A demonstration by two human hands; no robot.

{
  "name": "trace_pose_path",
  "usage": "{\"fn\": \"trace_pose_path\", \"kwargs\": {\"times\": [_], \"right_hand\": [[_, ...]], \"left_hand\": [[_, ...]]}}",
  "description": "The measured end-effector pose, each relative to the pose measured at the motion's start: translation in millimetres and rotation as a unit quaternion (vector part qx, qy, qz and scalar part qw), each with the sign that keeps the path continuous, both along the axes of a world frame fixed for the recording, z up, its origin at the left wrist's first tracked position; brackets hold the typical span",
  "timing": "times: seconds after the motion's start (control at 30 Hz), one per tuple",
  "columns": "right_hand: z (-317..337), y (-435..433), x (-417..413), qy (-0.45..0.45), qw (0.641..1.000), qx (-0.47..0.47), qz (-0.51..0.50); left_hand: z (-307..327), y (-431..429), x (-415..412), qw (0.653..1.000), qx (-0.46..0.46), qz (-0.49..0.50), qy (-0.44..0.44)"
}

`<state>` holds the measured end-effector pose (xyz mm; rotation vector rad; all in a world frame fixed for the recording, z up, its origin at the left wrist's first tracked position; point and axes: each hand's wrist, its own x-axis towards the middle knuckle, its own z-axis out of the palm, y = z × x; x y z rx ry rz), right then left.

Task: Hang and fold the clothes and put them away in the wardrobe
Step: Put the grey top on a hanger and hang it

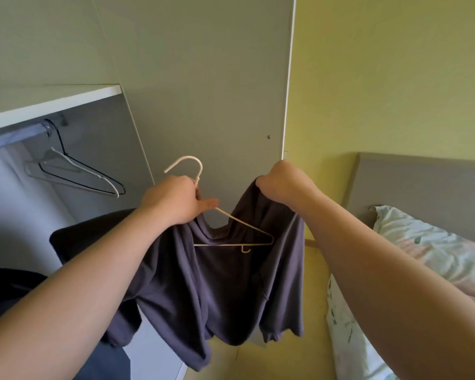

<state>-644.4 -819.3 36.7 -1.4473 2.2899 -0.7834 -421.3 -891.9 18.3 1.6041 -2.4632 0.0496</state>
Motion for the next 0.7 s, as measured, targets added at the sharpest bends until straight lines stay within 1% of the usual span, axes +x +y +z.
{"fn": "trace_pose_path", "kwargs": {"times": [0.03,0.07,0.13,0.2,0.23,0.3,0.33,0.37,0.4,0.43,0.47,0.5,0.53,0.57,0.6,0.63,0.67,0.7], "right_hand": [[3,1,1,-0.013,1.000,-0.007,-0.001],[7,3,3,-0.051,0.999,-0.019,-0.001],[13,10,15,-0.181,0.982,-0.049,0.002],[13,20,30,-0.299,0.951,-0.075,0.020],[10,24,35,-0.357,0.930,-0.076,0.041],[3,35,38,-0.466,0.878,-0.023,0.106],[2,40,36,-0.478,0.865,0.021,0.152],[-1,43,31,-0.465,0.861,0.055,0.197],[-2,44,26,-0.431,0.870,0.074,0.227],[-4,43,21,-0.372,0.894,0.073,0.239],[-5,41,17,-0.279,0.930,0.052,0.233],[-6,39,13,-0.154,0.963,0.015,0.223],[-6,37,10,-0.015,0.977,-0.029,0.211],[-10,34,8,0.107,0.971,-0.064,0.205],[-14,34,7,0.188,0.956,-0.077,0.210],[-18,32,6,0.220,0.948,-0.068,0.219],[-22,29,6,0.208,0.949,-0.050,0.230],[-27,27,7,0.175,0.955,-0.040,0.237]], "left_hand": [[0,1,-3,1.000,-0.013,0.010,-0.001],[0,2,-7,1.000,-0.021,0.017,0.005],[-1,3,-13,0.999,-0.006,0.020,0.037],[-2,1,-18,0.997,0.028,0.005,0.076],[-2,1,-19,0.994,0.040,-0.005,0.097],[-1,-1,-16,0.989,0.049,-0.021,0.136],[-1,-3,-14,0.986,0.049,-0.024,0.157],[-1,-5,-11,0.981,0.053,-0.028,0.183],[-1,-7,-8,0.975,0.061,-0.034,0.212],[-1,-9,-6,0.968,0.073,-0.046,0.236],[-2,-10,-4,0.963,0.083,-0.060,0.249],[-2,-10,-3,0.960,0.089,-0.074,0.256],[-2,-10,-2,0.957,0.092,-0.088,0.262],[-1,-9,-2,0.954,0.091,-0.101,0.268],[-1,-8,-3,0.951,0.090,-0.113,0.273],[0,-7,-4,0.948,0.093,-0.126,0.277],[0,-7,-6,0.943,0.099,-0.143,0.284],[0,-6,-7,0.935,0.107,-0.164,0.294]]}}
